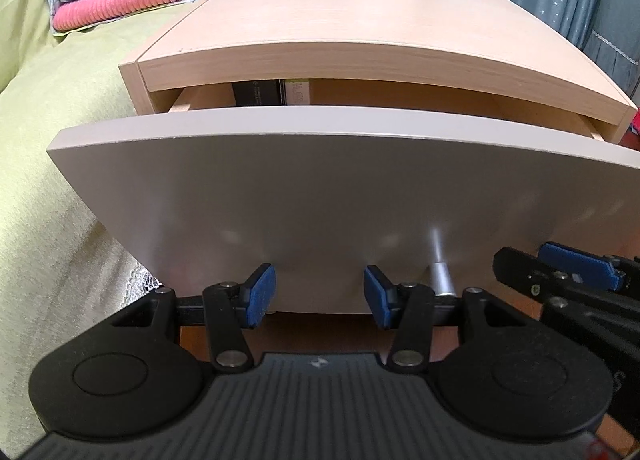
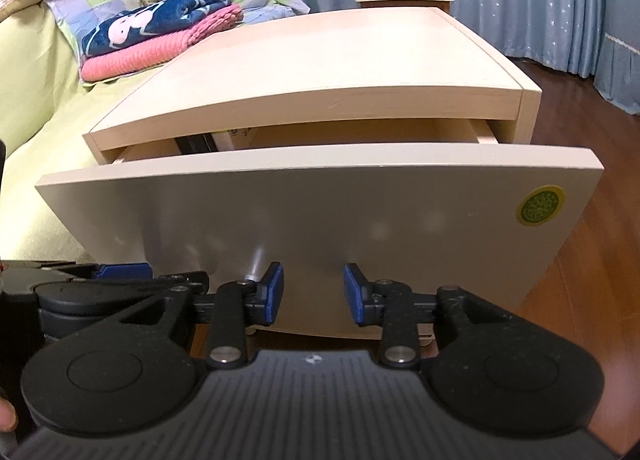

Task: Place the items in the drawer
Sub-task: 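Push the drawer front with both grippers until the drawer shuts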

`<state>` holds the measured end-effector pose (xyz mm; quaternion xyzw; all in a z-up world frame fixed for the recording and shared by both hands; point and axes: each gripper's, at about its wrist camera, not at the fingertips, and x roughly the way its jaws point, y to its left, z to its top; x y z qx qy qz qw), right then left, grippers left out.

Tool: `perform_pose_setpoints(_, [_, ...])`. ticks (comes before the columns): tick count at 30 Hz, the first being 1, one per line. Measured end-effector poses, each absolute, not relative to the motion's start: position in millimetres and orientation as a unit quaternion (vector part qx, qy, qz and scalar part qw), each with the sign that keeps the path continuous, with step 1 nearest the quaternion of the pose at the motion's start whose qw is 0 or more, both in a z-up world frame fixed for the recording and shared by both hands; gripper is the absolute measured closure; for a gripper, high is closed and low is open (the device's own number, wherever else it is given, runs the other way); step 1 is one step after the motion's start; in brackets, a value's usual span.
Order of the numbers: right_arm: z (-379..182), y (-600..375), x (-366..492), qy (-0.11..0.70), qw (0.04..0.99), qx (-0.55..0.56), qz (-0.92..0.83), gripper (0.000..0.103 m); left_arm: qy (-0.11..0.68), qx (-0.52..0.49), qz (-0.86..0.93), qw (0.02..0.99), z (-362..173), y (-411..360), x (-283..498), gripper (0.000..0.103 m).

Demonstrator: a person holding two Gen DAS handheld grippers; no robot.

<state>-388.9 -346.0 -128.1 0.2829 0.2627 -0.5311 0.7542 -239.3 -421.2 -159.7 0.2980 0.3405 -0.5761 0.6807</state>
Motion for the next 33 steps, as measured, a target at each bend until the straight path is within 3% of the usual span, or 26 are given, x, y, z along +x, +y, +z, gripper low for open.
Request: perform_pose_setpoints(33, [-131.3,-357.2,-382.8,0.257,0.757,0.277,-0.533,0.075,0.33,0.304,-0.574,0.685,-161.6,-432.5,-241.7,0.049])
